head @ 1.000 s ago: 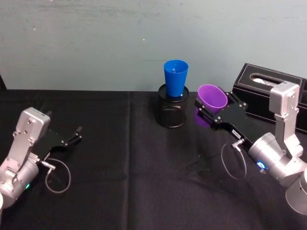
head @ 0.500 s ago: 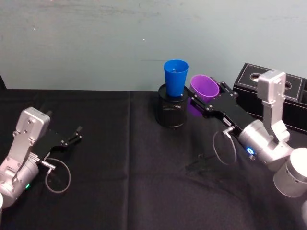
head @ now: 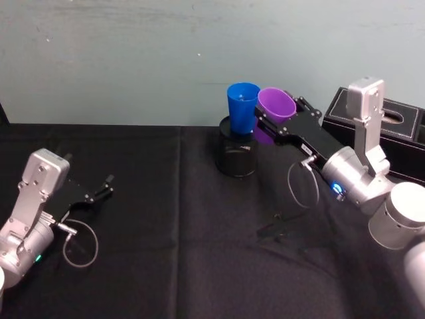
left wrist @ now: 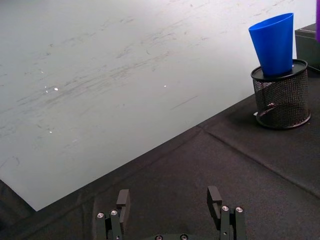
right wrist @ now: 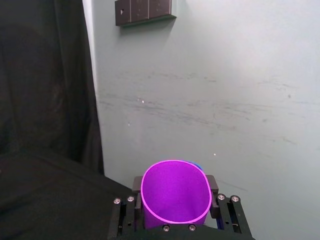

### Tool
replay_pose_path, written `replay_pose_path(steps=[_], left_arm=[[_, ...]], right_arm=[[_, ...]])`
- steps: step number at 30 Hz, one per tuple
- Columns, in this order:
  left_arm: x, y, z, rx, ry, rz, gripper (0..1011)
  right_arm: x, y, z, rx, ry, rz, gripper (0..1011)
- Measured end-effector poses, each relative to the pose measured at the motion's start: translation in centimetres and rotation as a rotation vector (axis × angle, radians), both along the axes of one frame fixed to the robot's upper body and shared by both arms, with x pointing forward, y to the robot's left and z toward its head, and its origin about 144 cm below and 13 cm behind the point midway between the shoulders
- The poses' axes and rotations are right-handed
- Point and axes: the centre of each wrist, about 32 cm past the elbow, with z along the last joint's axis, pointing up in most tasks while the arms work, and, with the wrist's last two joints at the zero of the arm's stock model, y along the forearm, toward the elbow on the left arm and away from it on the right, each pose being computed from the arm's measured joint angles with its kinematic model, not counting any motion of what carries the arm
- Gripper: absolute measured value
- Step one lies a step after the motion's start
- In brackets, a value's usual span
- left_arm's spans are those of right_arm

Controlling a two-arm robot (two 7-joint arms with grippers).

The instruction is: Pick up one cup with a gripper and tap it against the other cup.

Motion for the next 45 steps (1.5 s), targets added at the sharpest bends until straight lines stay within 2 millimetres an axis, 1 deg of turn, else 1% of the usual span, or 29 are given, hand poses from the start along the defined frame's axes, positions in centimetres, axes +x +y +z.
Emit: replay_pose_path(steps=[10,45], left_arm=[[0.0,0.0,0.0,0.0,0.0,0.0,1011],[0.0,0.0,0.0,0.0,0.0,0.0,1011]], right_arm=[[1.1,0.5,0.1,0.0,0.006,0.012,734],[2.9,0.8,-0.1,0.001,0.006,0.04,735]])
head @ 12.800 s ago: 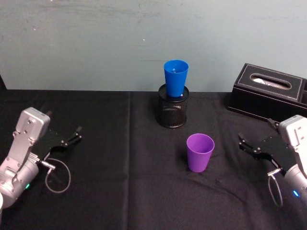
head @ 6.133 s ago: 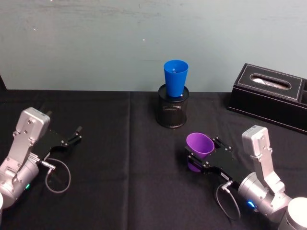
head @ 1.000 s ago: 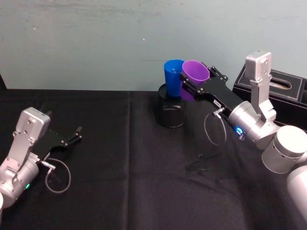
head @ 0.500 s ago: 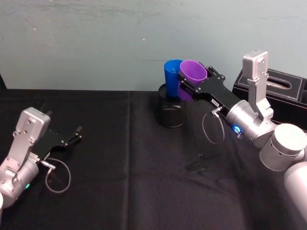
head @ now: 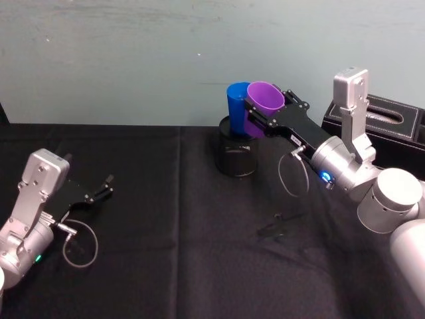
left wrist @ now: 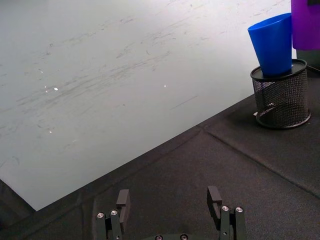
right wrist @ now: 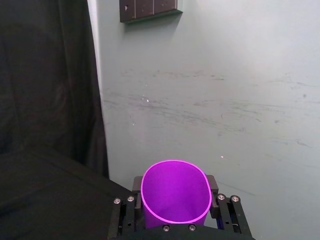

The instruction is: Pick up one cup with a gripper and tap it against the other cup.

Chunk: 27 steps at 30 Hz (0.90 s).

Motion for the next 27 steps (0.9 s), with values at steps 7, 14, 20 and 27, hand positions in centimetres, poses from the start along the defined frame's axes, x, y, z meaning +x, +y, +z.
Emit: replay_pose_path(steps=[7,14,20,27], left_arm=[[0.0,0.0,0.0,0.0,0.0,0.0,1011],[0.0,0.0,0.0,0.0,0.0,0.0,1011],[0.0,0.0,0.0,0.0,0.0,0.0,1011],[0.0,0.0,0.0,0.0,0.0,0.0,1012]], right_arm=[[0.36,0.0,-0.1,-0.004,0.002,-0.002,735],[0.73,0.11,0.03,-0.007,-0.002,-0.001,734],[0.84,0.03,0.2,-0.004,-0.005,-0.002,734],[0.69,0.03,0.23,-0.006,0.002,-0.001,735]])
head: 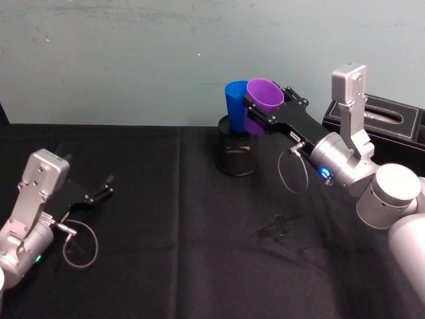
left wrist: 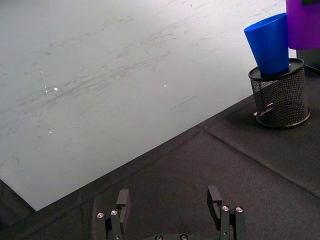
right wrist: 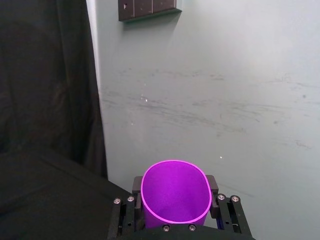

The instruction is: Pick up one cup with a gripper and tap it against the other cup.

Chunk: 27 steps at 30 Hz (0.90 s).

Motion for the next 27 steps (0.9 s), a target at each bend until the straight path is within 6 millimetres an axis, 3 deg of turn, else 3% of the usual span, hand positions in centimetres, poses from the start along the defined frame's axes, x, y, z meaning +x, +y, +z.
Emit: replay_pose_path(steps=[27], left_arm=[[0.0,0.0,0.0,0.0,0.0,0.0,1011]], right_arm=[[-1.8,-0.6,0.0,-0.002,0.028,-0.02,734]])
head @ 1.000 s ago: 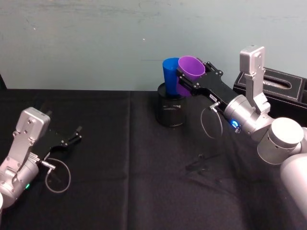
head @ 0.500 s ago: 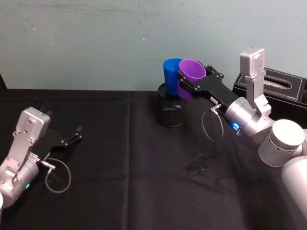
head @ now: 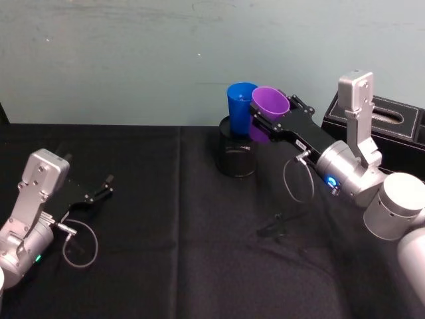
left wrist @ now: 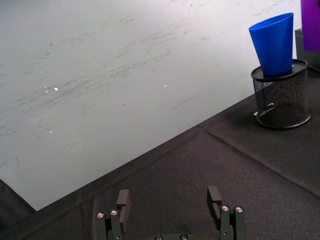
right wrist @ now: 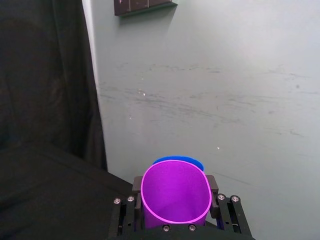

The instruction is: Pick up one cup with a gripper and tap it against the other cup.

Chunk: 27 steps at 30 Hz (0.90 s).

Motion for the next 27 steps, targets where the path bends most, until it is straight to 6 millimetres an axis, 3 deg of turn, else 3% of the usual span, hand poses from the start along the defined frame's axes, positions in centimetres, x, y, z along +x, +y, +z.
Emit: replay_pose_path(steps=[13,27], left_arm=[[0.0,0.0,0.0,0.0,0.0,0.0,1012],[0.0,0.0,0.0,0.0,0.0,0.0,1011]], right_arm=[[-1.5,-0.6,0.3,0.004,0.006,-0.004,735],[-1.8,-0.6,0.4,0.001,0.004,0.0,734]])
